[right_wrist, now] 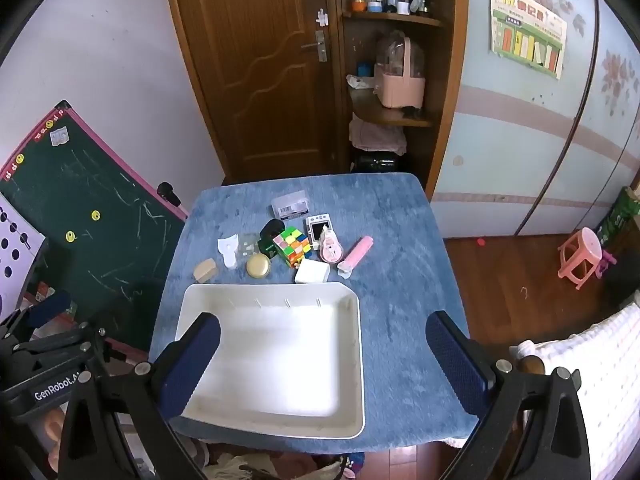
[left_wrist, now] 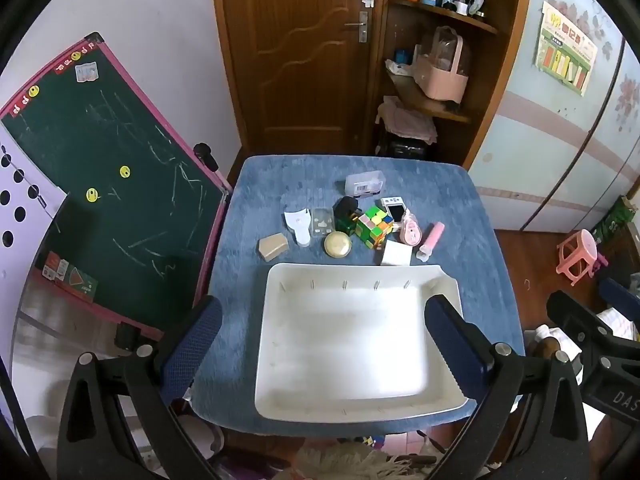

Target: Organize rigid objects

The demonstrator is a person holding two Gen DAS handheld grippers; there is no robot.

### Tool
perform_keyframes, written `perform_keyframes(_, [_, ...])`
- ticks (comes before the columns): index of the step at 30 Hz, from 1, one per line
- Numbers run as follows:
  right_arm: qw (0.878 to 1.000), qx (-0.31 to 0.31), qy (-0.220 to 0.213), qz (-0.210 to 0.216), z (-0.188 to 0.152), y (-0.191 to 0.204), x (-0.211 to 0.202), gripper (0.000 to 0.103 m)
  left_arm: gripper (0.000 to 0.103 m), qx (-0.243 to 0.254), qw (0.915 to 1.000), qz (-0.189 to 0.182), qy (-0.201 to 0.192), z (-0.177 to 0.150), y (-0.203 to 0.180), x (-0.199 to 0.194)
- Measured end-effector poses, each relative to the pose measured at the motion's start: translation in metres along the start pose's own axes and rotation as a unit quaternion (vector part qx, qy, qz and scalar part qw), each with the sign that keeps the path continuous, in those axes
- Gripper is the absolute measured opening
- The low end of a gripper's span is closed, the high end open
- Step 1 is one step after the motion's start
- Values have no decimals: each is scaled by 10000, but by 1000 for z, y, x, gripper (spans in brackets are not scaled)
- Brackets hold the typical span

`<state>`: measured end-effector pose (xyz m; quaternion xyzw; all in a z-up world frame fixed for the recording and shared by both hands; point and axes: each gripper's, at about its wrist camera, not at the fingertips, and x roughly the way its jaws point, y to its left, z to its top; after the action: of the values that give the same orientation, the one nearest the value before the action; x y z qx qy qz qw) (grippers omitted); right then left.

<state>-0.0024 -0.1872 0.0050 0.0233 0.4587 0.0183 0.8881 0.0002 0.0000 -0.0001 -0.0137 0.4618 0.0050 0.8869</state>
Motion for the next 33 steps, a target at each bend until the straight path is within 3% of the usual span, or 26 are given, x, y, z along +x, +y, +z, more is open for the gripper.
perform_keyframes(10, [9998,-76,-138,76,0,1,-6,103,101,15,10000,37,28,0,-1,-1])
perform_keyframes(33, [9989,80,16,455,1,-9,4,103,101,46,10000,56,24,-4,1,2])
